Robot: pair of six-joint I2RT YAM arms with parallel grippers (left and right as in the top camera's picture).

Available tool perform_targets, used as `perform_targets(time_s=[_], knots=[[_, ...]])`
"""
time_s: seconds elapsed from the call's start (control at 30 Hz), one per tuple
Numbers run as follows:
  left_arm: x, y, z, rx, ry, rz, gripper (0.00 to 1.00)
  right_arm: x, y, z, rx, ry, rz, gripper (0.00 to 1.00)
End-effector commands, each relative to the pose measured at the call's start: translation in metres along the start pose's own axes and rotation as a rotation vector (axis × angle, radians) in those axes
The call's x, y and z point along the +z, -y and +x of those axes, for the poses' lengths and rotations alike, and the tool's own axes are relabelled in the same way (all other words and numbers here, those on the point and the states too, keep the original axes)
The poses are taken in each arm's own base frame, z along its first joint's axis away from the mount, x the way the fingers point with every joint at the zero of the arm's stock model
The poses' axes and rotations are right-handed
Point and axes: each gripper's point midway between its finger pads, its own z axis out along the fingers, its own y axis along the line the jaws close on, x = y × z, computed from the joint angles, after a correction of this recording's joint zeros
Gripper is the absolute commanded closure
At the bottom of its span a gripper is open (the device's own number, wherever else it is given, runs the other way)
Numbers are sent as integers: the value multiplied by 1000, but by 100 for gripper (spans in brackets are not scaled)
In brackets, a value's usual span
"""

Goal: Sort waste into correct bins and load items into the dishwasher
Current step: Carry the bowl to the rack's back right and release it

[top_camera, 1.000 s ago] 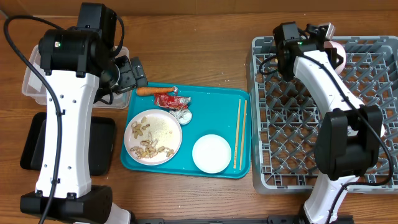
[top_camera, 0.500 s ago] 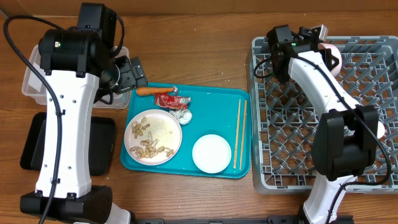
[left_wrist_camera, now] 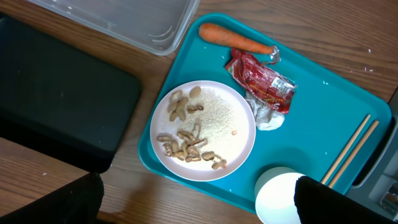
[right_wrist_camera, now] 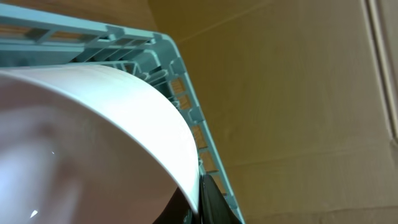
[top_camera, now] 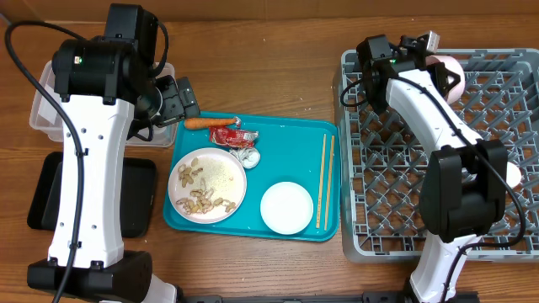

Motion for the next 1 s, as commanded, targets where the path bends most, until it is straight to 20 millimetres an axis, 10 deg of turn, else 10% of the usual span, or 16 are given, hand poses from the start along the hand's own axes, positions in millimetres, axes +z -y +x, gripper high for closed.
perform_targets(time_s=[0.0, 0.97], knots=[[-1, 0, -2, -16, 8, 1, 0, 0, 3, -2, -8, 16, 45, 96], [-1, 0, -2, -16, 8, 1, 0, -36, -38, 1, -65, 50, -103, 93]])
